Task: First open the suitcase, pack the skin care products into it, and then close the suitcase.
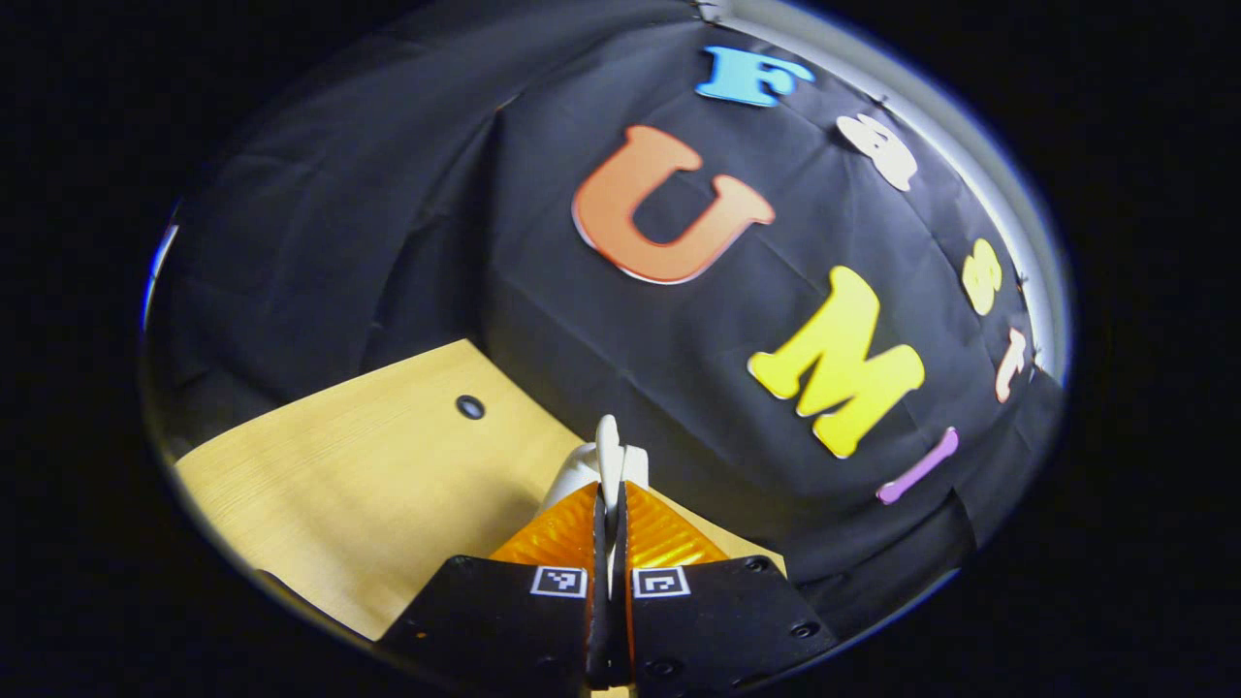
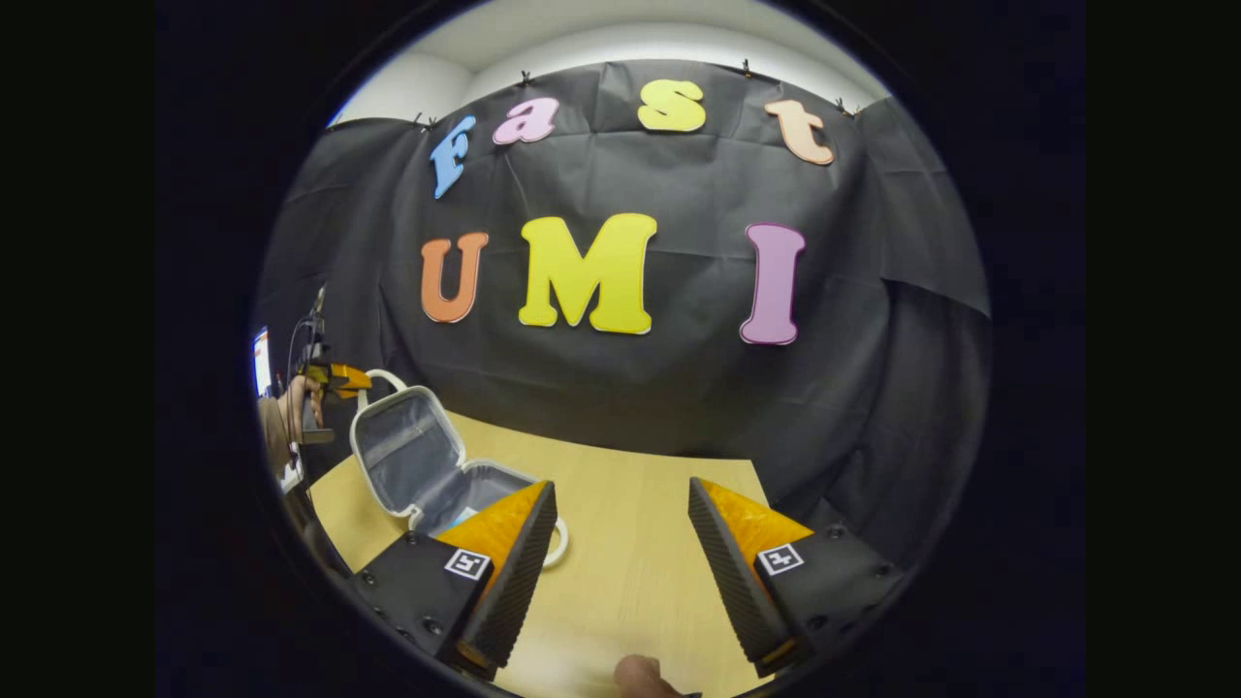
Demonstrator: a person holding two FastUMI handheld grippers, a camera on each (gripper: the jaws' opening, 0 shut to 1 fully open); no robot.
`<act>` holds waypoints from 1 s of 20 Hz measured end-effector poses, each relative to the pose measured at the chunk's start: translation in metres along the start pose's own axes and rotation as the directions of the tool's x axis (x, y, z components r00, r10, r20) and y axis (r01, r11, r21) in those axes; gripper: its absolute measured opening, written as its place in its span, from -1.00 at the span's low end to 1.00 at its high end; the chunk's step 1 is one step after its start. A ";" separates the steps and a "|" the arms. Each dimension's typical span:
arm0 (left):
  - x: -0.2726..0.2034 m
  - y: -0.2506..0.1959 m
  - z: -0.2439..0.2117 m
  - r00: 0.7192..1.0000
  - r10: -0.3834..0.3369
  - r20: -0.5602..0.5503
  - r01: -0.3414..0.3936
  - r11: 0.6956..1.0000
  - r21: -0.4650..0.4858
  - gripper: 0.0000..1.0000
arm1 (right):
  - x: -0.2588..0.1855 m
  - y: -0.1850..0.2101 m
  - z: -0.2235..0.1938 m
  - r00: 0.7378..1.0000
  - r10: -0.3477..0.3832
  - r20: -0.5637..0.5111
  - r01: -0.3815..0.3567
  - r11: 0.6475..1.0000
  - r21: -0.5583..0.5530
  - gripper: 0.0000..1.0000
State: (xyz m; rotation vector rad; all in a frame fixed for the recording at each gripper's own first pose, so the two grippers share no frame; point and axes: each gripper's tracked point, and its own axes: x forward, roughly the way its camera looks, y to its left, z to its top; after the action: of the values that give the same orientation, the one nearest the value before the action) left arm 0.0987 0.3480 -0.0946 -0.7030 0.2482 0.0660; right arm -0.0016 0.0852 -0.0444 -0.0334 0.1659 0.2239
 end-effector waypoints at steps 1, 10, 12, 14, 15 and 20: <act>-0.005 -0.020 -0.008 1.000 -0.020 -0.006 0.020 0.999 0.034 -0.94 | 0.000 -0.004 -0.001 1.000 0.005 0.002 -0.005 1.000 0.002 0.62; 0.004 -0.152 -0.121 0.979 -0.114 -0.168 0.146 0.970 0.193 -0.93 | -0.010 -0.043 -0.013 0.999 0.037 -0.012 -0.037 0.999 0.016 0.63; 0.008 -0.167 -0.152 0.968 -0.116 -0.224 0.163 0.964 0.208 -0.93 | -0.011 -0.055 -0.018 0.999 0.030 -0.024 -0.029 0.999 0.018 0.63; 0.009 -0.172 -0.179 0.957 -0.114 -0.266 0.174 0.961 0.214 -0.93 | -0.012 -0.067 -0.023 0.999 0.021 -0.037 -0.020 0.999 0.033 0.63; 0.009 -0.175 -0.190 0.953 -0.107 -0.283 0.174 0.960 0.221 -0.92 | -0.012 -0.073 -0.026 0.999 0.016 -0.044 -0.014 0.999 0.042 0.67; 0.017 -0.184 -0.247 0.922 -0.058 -0.383 0.173 0.946 0.273 -0.93 | -0.014 -0.093 -0.045 0.996 -0.008 -0.083 0.015 0.996 0.084 0.63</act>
State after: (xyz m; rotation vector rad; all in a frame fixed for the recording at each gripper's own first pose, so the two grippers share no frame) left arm 0.0913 0.0478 -0.1647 -0.4164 0.5676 -0.2201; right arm -0.0014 -0.0104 -0.0848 0.0410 0.2578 0.2039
